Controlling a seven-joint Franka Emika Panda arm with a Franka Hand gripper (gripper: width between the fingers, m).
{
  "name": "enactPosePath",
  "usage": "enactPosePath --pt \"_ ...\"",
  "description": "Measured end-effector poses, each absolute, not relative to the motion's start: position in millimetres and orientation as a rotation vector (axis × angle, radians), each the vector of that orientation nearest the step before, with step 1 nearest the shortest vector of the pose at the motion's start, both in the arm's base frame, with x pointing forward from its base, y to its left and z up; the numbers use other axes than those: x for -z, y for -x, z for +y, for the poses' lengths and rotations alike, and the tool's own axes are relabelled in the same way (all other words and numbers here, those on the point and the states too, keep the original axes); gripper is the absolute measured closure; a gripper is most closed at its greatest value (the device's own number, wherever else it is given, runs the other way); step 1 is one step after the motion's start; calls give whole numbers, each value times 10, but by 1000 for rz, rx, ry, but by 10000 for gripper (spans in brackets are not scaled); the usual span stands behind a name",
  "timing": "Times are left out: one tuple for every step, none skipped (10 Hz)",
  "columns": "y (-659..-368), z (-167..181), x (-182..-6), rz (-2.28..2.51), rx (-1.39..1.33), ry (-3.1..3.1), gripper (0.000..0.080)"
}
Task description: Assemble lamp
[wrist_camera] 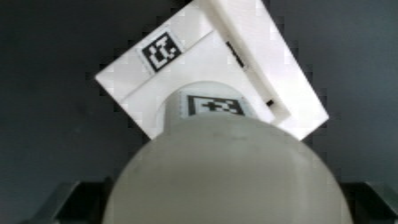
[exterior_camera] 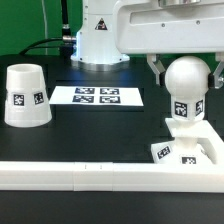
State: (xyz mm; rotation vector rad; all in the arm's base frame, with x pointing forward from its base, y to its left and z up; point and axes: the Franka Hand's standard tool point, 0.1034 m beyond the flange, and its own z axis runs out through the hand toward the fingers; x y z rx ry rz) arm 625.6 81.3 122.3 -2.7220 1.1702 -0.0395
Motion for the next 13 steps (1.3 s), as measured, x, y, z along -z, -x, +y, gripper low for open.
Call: enactPosePath --pt "-6261 819 -1220 1289 27 2659 223" --pt "-6261 829 -1220 1426 8 2579 222" --pt "-6261 836 -1219 1557 -12 2496 222" --pt "-6269 834 -1219 1620 -17 2452 222" --pt "-6274 830 -1220 1657 -23 2423 222" --pt "-6274 835 -1221 1677 -27 2408 222" --pt "-6272 839 -1217 1658 -25 2421 222" --pt "-6268 839 -1215 1607 -22 2457 122" --pt "-6252 849 -1219 1542 -45 2507 106" --pt "-6252 861 -1220 1464 -37 2558 106" --pt "-6249 853 -1215 1299 -19 2645 101" --pt "-6253 828 -1213 1156 -2 2710 101" --pt "-6254 813 -1212 1048 11 2754 101"
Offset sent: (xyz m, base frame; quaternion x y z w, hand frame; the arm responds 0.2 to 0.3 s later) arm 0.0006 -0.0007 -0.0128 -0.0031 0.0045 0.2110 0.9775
